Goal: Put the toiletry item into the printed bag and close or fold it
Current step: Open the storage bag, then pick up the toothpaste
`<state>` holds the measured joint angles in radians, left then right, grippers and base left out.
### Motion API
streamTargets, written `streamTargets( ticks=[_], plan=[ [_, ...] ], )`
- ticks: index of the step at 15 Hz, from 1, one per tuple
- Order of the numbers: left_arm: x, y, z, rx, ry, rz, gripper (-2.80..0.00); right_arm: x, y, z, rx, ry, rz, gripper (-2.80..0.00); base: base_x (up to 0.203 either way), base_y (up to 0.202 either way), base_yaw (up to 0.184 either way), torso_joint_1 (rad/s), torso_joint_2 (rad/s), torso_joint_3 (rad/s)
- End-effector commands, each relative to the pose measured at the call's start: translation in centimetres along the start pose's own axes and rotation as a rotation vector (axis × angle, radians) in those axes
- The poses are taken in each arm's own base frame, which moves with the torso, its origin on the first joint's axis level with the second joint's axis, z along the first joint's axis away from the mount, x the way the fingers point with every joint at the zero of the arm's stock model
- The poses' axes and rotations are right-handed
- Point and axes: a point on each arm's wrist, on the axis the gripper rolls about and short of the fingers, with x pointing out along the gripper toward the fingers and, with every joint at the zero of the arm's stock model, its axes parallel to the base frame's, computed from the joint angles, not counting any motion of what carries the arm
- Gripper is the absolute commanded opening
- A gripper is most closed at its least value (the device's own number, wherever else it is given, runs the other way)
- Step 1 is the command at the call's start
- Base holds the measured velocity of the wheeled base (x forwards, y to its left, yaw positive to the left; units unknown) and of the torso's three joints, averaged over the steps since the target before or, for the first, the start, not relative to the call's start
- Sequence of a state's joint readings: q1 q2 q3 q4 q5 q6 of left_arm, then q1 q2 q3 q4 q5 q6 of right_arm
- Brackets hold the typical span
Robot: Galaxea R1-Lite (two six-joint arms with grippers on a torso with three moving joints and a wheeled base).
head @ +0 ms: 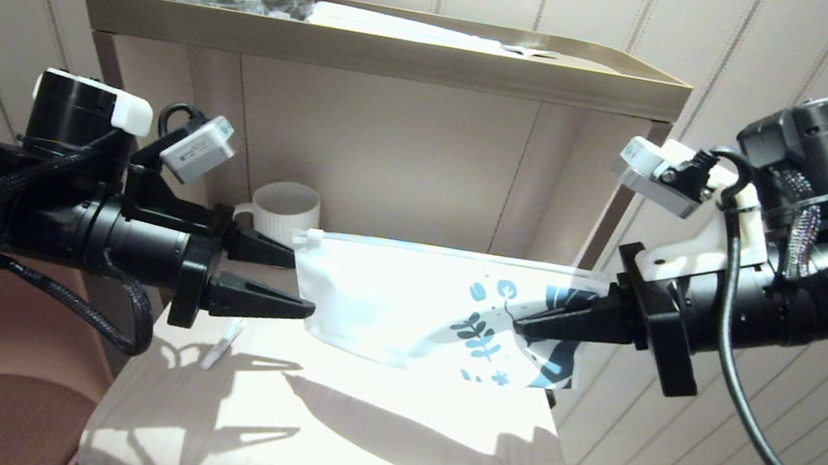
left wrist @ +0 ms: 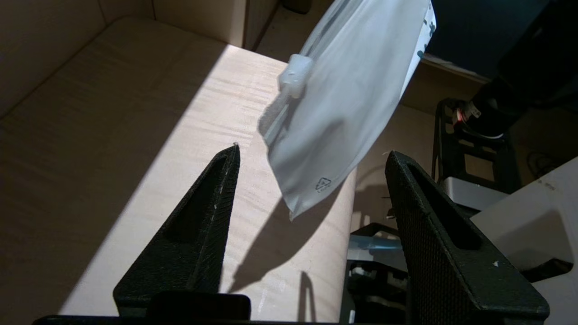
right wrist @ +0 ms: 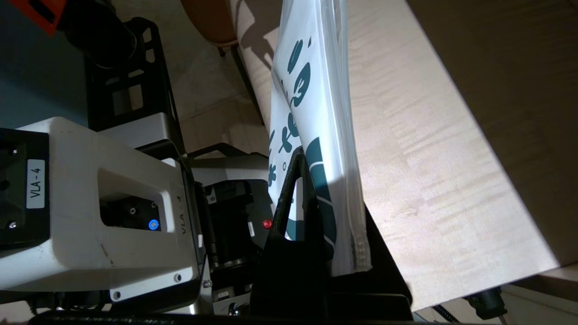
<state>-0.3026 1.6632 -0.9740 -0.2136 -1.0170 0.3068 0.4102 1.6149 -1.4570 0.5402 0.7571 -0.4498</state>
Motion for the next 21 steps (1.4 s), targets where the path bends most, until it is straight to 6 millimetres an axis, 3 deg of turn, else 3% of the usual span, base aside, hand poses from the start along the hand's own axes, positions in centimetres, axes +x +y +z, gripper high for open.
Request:
streamTargets(
  ticks=[1, 8, 9, 10, 16, 21],
  plan=[
    [0.3, 0.2, -0.4, -0.009, 0.005, -0.011, 0.0, 0.2, -0.1, -0.1, 0.002, -0.002, 0.017, -2.8, 0.0, 0.0, 0.0, 0.0, 0.0, 0.0],
    [0.4, 0.1, -0.3, -0.008, -0.006, -0.045, 0.0, 0.9, 0.2, -0.2, 0.005, 0.004, 0.054, -2.8, 0.0, 0.0, 0.0, 0.0, 0.0, 0.0],
    [0.4, 0.1, -0.3, -0.009, -0.006, -0.045, -2.52, 0.9, 0.2, -0.3, 0.006, 0.006, 0.056, -2.8, 0.0, 0.0, 0.0, 0.0, 0.0, 0.0],
    [0.4, 0.2, -0.4, -0.012, -0.004, -0.044, -2.8, 0.9, 0.2, -0.3, 0.007, 0.006, 0.058, -2.8, 0.0, 0.0, 0.0, 0.0, 0.0, 0.0],
    [0.4, 0.1, -0.5, -0.008, -0.004, -0.051, -2.8, 1.0, 0.2, -0.3, 0.006, 0.006, 0.06, -2.8, 0.0, 0.0, 0.0, 0.0, 0.0, 0.0],
    [0.1, -0.4, -0.3, 0.0, -0.016, -0.074, -2.8, 2.2, 0.5, -0.1, 0.0, 0.021, 0.095, -2.8, 0.0, 0.0, 0.0, 0.0, 0.0, 0.0]
  ],
)
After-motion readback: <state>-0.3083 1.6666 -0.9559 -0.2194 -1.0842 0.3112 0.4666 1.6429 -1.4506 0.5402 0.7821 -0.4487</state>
